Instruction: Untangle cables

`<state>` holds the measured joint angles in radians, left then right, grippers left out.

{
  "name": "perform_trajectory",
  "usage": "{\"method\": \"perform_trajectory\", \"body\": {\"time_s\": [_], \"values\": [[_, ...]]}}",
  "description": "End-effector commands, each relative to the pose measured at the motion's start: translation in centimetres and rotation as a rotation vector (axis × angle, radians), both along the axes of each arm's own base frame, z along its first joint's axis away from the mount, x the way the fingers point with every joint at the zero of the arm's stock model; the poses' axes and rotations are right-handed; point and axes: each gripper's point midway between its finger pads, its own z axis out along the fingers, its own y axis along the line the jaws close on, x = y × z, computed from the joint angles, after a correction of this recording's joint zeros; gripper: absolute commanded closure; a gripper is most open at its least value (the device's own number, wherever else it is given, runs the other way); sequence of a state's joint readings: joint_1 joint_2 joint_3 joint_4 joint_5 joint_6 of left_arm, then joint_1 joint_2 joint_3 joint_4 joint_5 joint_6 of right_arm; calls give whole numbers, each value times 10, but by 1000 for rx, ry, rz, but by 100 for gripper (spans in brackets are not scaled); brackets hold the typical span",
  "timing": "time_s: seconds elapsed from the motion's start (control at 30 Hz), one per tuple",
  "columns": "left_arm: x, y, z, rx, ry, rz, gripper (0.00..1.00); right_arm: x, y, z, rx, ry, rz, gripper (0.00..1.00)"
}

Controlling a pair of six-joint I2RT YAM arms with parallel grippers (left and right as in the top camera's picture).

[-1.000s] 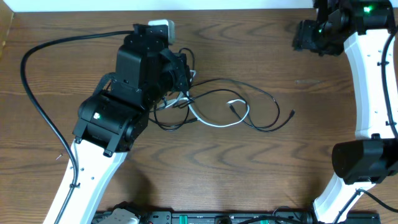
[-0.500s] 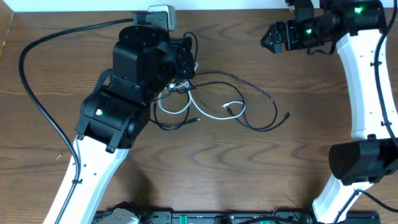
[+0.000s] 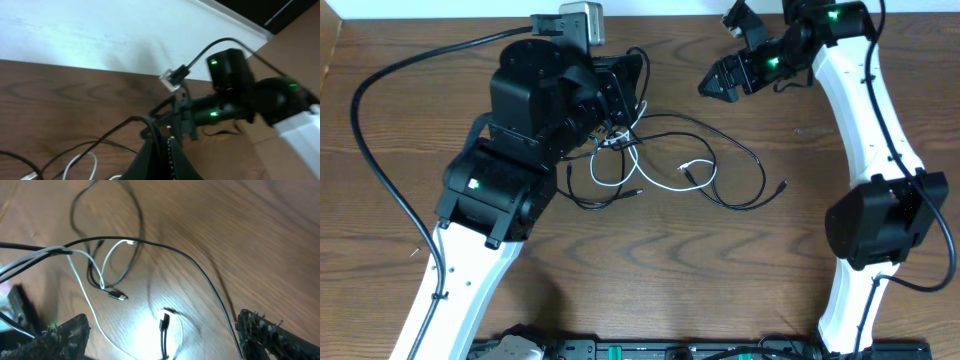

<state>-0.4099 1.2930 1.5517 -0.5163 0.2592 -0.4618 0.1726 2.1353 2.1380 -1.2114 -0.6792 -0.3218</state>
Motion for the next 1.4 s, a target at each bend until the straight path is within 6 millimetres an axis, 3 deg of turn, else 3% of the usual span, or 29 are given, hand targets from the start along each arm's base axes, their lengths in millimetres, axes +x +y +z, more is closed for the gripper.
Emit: {"method": "perform_trajectory", "body": {"time_s": [0.0,0.2,0.43,0.57,0.7,0.87,1.17,1.37], "values": [[-7,3,12,-99,30,-29,93,-8,28,5,132,-43,157,9],[0,17,11,-104,36,10,93,-22,62,12,293,13,238,14],[14,17,-8,-83,84,29,93,-33,98,23,356,176,164,24],[23,14,-25,-67,129,32,93,-34,117,23,352,308,54,16],[29,12,-35,-51,146,29,93,-27,121,1,228,401,-152,23],[31,11,-38,-45,152,27,93,-30,131,-18,124,431,-273,32],[31,11,-38,-37,147,23,93,-44,158,-55,53,505,-285,44],[31,11,-39,-15,136,13,93,-39,152,-77,30,541,-305,73]]}}
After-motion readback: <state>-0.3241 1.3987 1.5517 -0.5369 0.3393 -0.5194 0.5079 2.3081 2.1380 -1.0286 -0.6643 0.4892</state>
